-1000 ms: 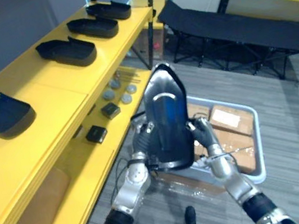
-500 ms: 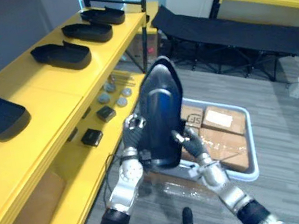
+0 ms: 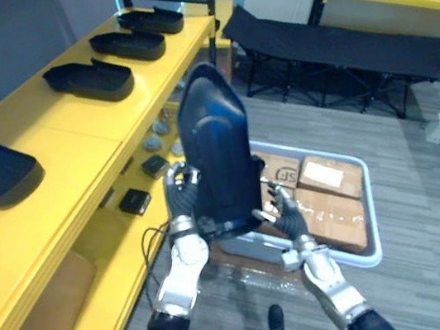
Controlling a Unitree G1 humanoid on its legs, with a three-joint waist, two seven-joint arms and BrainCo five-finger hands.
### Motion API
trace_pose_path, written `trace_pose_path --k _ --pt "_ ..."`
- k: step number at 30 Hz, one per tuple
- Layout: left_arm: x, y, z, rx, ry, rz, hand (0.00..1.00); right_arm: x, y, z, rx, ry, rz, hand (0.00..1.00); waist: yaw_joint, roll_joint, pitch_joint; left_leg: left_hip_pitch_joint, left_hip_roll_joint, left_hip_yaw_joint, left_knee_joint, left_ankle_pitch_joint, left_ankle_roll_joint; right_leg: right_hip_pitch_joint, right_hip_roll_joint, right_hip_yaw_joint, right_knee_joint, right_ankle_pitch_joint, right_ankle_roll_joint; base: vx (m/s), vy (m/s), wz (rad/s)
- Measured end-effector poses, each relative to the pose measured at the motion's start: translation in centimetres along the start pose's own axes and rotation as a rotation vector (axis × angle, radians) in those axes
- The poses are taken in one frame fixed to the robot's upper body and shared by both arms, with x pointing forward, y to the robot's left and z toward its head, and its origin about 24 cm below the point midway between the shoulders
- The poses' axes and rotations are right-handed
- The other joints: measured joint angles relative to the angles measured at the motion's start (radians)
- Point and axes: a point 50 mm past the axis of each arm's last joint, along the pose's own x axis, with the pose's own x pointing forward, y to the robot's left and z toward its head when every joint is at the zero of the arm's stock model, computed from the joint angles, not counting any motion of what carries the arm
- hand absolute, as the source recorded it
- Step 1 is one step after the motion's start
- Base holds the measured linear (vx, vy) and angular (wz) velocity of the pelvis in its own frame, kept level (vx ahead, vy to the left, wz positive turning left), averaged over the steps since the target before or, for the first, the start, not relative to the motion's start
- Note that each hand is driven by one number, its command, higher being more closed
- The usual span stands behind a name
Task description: Walk over and take plastic housings, then place them on the shelf
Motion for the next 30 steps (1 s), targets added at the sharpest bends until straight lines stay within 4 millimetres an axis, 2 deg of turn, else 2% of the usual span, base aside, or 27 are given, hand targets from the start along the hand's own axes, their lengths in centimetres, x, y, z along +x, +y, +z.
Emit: trace_pose_path --k 2,4,7,10,14,17,23,26,30 --pt "-0.1 0.4 -0.3 0.038 -0.001 0.028 1.0 0.2 -0.9 0.6 0.038 -0.038 -0.012 0.0 -0.002 0.001 0.0 0.0 0.0 0.0 0.0 0.0 0.0 0.0 0.0 0.0 0.0 -0.001 0.0 0.0 0.0 0.0" --pt "-0.4 1.3 -1.1 0.078 0.016 0.062 1.0 0.5 -1.7 2.2 0.108 -0.113 -0.014 0.0 -0.004 0.003 0.001 0.0 0.001 0.0 0.001 0.0 -0.001 0.0 0.002 0.001 0.0 -0.001 -0.001 0.0 0.0 0.0" --pt "-0.6 2.1 -2.2 0.135 0.044 0.093 1.0 0.7 -2.0 4.5 0.191 -0.225 0.042 0.0 -0.006 0.003 0.001 0.0 0.002 0.001 0.001 0.0 -0.001 0.0 0.002 0.002 0.0 -0.001 -0.001 0.0 0.0 0.0" --pt "-0.9 3.0 -3.3 0.165 0.085 0.136 1.0 0.7 -2.1 5.6 0.291 -0.284 0.115 0.0 -0.008 0.003 0.001 0.001 0.002 0.002 0.0 0.0 -0.001 0.0 0.002 0.002 0.0 -0.001 -0.001 0.0 0.0 0.0" --pt "-0.6 4.3 -3.9 0.166 0.113 0.204 1.0 0.8 -2.3 5.9 0.339 -0.29 0.136 0.0 -0.01 0.005 0.002 0.001 0.001 0.002 0.0 -0.001 -0.001 0.0 0.002 0.003 0.0 -0.001 -0.001 0.0 0.0 0.0" --pt "-0.5 5.3 -4.0 0.103 0.115 0.282 1.0 0.4 -3.4 5.6 0.337 -0.268 0.076 0.0 -0.011 0.011 0.003 0.001 0.001 0.002 -0.002 -0.001 -0.001 -0.001 0.003 0.004 0.0 -0.001 -0.001 0.0 0.0 0.0" --pt "-1.8 8.5 -3.4 -0.137 0.136 0.471 1.0 -0.8 -5.9 4.9 0.272 -0.24 -0.076 0.0 -0.012 0.054 -0.002 -0.003 0.003 -0.001 0.0 -0.006 -0.002 -0.001 0.005 -0.004 0.0 -0.019 -0.007 0.01 -0.001 0.02" --pt "-2.5 9.8 -2.4 -0.218 0.103 0.513 1.0 -0.9 -5.8 4.6 0.233 -0.223 -0.106 0.0 0.0 0.076 -0.004 -0.022 0.01 -0.037 0.008 -0.007 -0.003 0.011 0.004 -0.042 0.0 -0.027 -0.009 0.02 -0.022 0.32" --pt "-3.7 11.5 -1.1 -0.249 0.032 0.505 1.0 -0.9 -5.2 4.1 0.202 -0.188 -0.13 0.0 0.041 0.098 -0.015 -0.036 0.02 -0.108 0.021 -0.008 -0.006 0.048 0.005 -0.12 0.0 -0.036 -0.005 0.04 -0.018 0.52"
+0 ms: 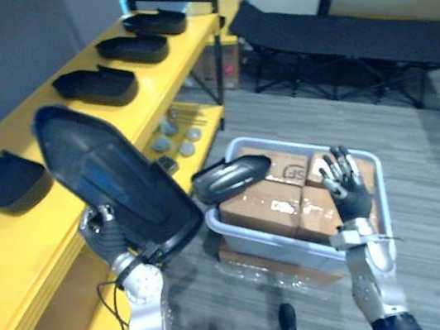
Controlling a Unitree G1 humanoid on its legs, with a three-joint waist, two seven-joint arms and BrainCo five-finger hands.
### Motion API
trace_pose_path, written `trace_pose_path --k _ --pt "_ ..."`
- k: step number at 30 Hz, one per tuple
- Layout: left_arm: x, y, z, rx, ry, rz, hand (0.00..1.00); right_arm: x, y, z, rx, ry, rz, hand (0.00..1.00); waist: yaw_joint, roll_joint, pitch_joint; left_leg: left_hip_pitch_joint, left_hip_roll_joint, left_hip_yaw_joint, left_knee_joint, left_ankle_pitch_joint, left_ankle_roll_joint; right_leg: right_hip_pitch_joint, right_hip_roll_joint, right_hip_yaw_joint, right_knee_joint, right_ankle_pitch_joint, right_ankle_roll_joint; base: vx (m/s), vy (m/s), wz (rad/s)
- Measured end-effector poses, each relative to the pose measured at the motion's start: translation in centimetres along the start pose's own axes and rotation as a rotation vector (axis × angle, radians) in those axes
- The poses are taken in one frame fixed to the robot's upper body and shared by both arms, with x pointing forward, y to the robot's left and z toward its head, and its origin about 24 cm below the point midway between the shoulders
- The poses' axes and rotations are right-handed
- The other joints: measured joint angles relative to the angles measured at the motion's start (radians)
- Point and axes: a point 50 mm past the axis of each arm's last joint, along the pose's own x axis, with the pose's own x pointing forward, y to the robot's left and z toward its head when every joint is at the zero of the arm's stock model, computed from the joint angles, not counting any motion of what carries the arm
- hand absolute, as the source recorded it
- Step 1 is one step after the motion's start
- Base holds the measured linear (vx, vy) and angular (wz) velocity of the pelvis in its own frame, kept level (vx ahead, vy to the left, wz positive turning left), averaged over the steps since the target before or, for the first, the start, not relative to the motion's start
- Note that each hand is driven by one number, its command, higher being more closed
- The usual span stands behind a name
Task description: Walk over and take plastic housings, then place them on the shelf
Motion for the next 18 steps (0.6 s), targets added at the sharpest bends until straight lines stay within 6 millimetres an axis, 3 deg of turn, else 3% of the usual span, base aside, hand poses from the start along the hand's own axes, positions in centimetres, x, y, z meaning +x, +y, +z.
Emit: trace_pose_path --k 7,11,18 --pt "-0.5 3.9 0.4 0.06 -0.011 0.066 1.0 0.5 1.1 -0.6 0.008 0.023 -0.014 0.0 0.057 0.011 -0.008 -0.024 -0.007 -0.073 0.01 0.002 0.002 0.036 -0.009 -0.075 0.0 -0.014 0.006 0.0 -0.007 0.35" --pt "-0.6 5.5 0.6 0.089 -0.027 0.101 1.0 1.0 1.4 -1.2 0.014 0.047 -0.003 0.0 0.064 0.012 -0.012 -0.034 -0.017 -0.116 0.001 0.016 0.003 0.051 -0.022 -0.12 0.0 -0.019 0.009 0.0 -0.003 0.3" --pt "-0.2 7.5 3.0 0.123 -0.148 0.166 1.0 1.3 2.9 -2.6 0.054 0.127 0.09 0.0 0.109 0.015 -0.02 -0.057 -0.031 -0.165 -0.012 0.037 0.003 0.056 -0.037 -0.169 0.0 -0.022 0.013 -0.01 -0.006 0.21"
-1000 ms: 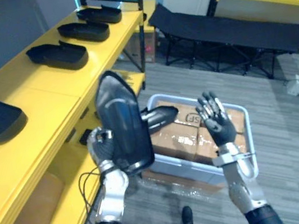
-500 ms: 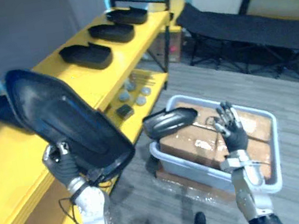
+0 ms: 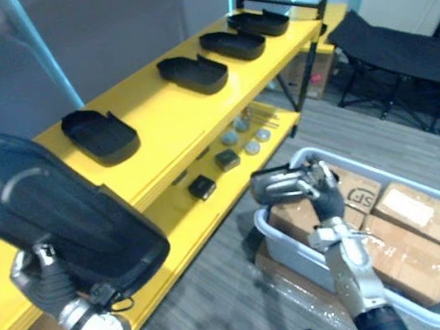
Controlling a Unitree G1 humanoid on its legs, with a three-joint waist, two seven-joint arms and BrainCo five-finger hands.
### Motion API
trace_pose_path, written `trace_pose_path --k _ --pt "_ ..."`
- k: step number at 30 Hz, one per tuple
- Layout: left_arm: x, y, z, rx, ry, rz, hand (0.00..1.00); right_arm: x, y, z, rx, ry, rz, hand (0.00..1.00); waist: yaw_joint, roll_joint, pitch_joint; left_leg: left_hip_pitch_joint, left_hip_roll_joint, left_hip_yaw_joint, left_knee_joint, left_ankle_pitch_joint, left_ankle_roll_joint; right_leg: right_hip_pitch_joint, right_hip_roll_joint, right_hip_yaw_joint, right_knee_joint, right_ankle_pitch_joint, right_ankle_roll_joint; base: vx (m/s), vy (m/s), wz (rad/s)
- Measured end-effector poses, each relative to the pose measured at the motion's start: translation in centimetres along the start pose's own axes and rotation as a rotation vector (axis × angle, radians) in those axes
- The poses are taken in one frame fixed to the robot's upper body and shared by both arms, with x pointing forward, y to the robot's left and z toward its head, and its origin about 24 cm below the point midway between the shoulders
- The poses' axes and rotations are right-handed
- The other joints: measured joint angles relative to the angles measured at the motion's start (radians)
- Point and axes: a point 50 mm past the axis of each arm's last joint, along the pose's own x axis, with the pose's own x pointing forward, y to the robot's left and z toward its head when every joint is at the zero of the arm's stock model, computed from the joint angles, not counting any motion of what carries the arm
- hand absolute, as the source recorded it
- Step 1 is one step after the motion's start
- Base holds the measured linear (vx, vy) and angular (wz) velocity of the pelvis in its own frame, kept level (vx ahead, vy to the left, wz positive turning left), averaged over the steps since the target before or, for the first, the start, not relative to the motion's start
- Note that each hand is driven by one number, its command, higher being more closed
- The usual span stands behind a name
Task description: Walk over and take plastic housings, then place them on the shelf
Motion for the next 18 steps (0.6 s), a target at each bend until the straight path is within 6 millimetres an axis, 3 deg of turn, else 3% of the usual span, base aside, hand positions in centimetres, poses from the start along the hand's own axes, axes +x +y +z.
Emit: trace_pose_path --k 9,13,18 --pt "-0.6 4.3 -0.3 0.142 0.02 0.111 1.0 0.4 2.3 -2.5 -0.023 0.13 0.127 0.0 0.077 -0.01 -0.03 -0.014 -0.006 -0.089 -0.015 0.018 -0.003 0.037 -0.004 -0.09 0.0 -0.02 0.005 0.01 -0.017 0.29" --pt "-0.9 5.8 -0.4 0.149 0.043 0.153 1.0 0.2 2.3 -3.3 -0.029 0.169 0.128 0.0 0.107 -0.013 -0.036 -0.014 -0.011 -0.134 -0.023 0.024 -0.003 0.064 -0.006 -0.128 0.007 -0.034 0.012 0.02 -0.014 0.33" --pt "-1.7 7.2 -0.4 0.14 0.057 0.195 1.0 0.1 2.3 -3.5 -0.042 0.177 0.125 0.0 0.12 -0.016 -0.039 -0.015 -0.012 -0.147 -0.034 0.03 -0.003 0.068 -0.008 -0.147 0.009 -0.039 0.014 0.02 -0.006 0.1"
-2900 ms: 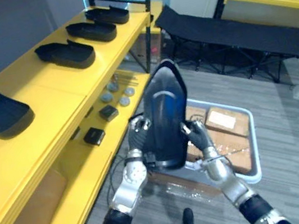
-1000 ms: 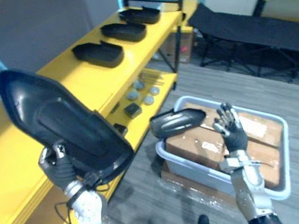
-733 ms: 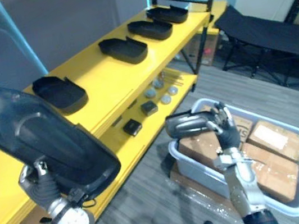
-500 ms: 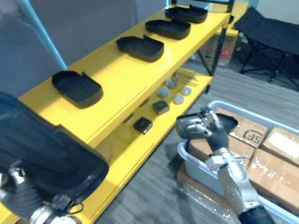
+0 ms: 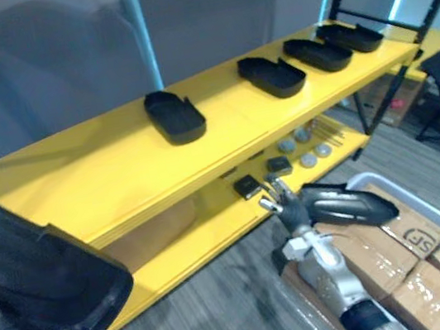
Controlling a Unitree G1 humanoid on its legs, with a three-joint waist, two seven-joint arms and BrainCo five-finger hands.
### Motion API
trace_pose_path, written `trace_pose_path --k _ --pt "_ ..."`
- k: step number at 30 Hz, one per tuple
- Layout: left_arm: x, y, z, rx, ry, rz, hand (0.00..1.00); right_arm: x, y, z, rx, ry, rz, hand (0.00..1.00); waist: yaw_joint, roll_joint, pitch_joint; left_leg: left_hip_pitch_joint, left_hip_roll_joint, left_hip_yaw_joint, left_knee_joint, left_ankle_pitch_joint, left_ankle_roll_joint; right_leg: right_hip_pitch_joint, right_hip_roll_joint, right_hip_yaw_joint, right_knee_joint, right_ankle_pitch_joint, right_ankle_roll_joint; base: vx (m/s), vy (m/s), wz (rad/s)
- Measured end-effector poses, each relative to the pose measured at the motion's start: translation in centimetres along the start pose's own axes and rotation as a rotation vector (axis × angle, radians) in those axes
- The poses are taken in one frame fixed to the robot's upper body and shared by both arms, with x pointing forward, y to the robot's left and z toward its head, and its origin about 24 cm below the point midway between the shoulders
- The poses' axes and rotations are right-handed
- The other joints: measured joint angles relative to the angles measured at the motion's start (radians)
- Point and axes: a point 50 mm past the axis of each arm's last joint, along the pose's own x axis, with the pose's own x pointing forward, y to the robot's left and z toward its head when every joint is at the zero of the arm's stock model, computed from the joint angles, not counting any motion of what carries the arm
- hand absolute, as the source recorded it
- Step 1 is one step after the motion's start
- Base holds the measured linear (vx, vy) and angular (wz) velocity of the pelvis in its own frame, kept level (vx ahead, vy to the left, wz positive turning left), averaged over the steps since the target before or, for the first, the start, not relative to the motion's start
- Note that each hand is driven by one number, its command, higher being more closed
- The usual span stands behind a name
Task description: Walk over and take plastic housings, then place them on the shelf
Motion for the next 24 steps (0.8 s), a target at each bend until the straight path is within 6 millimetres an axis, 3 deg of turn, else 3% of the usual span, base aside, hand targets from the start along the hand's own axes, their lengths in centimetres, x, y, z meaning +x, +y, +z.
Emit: trace_pose_path --k 8,9,10,11,13,15,18,24 --pt "0.0 -0.3 0.3 -0.019 -0.028 -0.03 1.0 -0.2 -0.7 0.1 -0.039 0.012 -0.012 0.0 -0.012 -0.001 -0.001 -0.002 -0.009 -0.006 -0.021 0.01 0.009 0.003 -0.013 -0.026 0.001 -0.008 0.01 0.01 0.009 0.09" --pt "-0.1 -0.7 0.3 -0.026 -0.025 -0.051 1.0 -0.4 -1.3 0.1 -0.039 0.009 -0.034 0.0 -0.028 -0.002 0.0 -0.02 -0.008 0.028 -0.026 0.016 0.033 0.013 -0.031 -0.061 0.001 -0.009 0.014 0.05 0.035 1.15" --pt "-0.1 -1.5 0.4 -0.046 -0.027 -0.095 1.0 -1.1 -2.4 0.1 -0.041 0.013 -0.078 0.0 -0.055 -0.003 0.002 -0.049 0.022 0.159 -0.031 0.036 0.059 0.037 -0.05 -0.13 0.001 -0.008 0.021 0.06 0.052 1.39" --pt "-0.2 -1.9 0.4 -0.053 -0.026 -0.116 1.0 -1.4 -3.0 0.1 -0.049 0.015 -0.096 0.0 -0.061 -0.002 0.002 -0.059 0.029 0.197 -0.031 0.053 0.054 0.048 -0.059 -0.157 0.002 -0.007 0.024 0.06 0.047 1.33" --pt "-0.3 -2.3 0.4 -0.058 -0.024 -0.151 1.0 -2.1 -4.1 0.1 -0.059 0.025 -0.136 0.0 -0.063 -0.002 0.006 -0.069 0.018 0.229 -0.036 0.093 0.004 0.07 -0.085 -0.203 0.002 -0.001 0.034 0.06 0.138 0.78" --pt "-0.3 -2.5 0.4 -0.052 -0.023 -0.194 1.0 -2.7 -4.1 -0.6 -0.045 0.039 -0.157 0.0 -0.044 -0.024 0.018 -0.07 -0.024 0.193 -0.048 0.107 0.02 0.093 -0.117 -0.224 0.005 0.0 0.036 0.11 0.165 0.69" --pt "-0.5 -2.9 0.2 -0.045 -0.006 -0.245 1.0 -2.3 -3.1 -0.6 -0.051 0.032 -0.134 0.0 -0.042 -0.039 0.028 -0.085 -0.032 0.169 -0.039 0.114 0.019 0.096 -0.133 -0.222 0.051 -0.019 0.022 0.08 0.092 0.56" --pt "-0.6 -3.2 0.2 -0.05 -0.004 -0.267 1.0 -2.1 -3.4 0.2 -0.087 0.005 -0.119 0.0 -0.047 -0.034 0.063 -0.087 -0.022 0.176 -0.029 0.112 0.017 0.098 -0.13 -0.189 0.072 -0.045 0.027 0.01 -0.001 0.07"
